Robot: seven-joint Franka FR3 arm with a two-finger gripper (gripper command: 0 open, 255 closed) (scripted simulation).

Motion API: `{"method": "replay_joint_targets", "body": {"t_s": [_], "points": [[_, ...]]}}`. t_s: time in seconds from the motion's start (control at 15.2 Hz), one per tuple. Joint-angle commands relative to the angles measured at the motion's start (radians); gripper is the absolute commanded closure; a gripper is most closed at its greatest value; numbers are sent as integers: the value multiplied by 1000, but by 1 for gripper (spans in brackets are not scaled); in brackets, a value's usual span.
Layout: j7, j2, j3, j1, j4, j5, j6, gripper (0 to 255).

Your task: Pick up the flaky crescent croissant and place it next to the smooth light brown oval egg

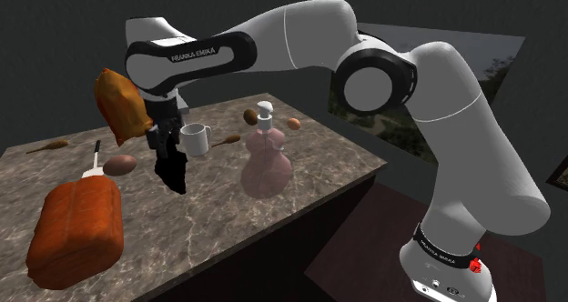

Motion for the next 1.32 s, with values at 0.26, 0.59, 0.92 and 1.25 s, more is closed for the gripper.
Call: {"method": "replay_joint_targets", "body": {"t_s": [0.26, 0.59, 0.92, 1.25], "points": [[2, 25, 4, 5, -70, -1, 54, 255], [1, 41, 8, 3, -111, -2, 111, 255], [-1, 64, 11, 1, -143, -3, 166, 255], [1, 64, 15, -1, -143, -5, 166, 255]]}}
